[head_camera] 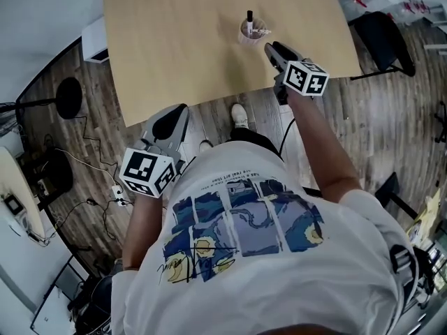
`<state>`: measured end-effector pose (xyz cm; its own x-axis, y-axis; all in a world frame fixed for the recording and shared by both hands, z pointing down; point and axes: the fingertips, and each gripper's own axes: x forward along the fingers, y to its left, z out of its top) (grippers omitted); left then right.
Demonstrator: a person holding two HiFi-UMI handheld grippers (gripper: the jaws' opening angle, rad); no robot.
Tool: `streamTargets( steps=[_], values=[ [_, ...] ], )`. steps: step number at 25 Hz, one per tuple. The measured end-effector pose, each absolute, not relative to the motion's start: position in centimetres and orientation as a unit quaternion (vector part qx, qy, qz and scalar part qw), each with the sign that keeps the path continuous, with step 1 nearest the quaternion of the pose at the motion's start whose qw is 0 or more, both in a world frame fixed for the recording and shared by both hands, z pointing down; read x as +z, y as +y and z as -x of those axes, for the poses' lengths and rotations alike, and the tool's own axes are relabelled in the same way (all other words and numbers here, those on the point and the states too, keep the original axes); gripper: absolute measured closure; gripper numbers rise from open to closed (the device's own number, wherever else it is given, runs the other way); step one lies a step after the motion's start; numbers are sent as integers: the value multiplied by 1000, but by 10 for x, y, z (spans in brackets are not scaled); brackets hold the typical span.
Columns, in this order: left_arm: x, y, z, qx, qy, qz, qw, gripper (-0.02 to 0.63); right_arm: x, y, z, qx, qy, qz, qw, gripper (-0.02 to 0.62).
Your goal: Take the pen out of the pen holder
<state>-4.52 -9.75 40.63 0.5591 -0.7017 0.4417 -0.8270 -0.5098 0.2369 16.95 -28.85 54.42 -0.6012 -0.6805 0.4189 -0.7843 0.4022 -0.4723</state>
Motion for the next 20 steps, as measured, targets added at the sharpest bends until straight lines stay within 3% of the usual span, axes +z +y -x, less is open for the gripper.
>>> streamTargets(
  steps=[12, 20],
  values=[
    [410, -118, 39, 170, -470, -838, 221, 598, 566, -331, -165, 359, -823, -439, 43, 472],
    [411, -124, 44, 169, -480, -832, 222, 598, 566, -338, -165, 341, -821, -455, 51, 540]
  ],
)
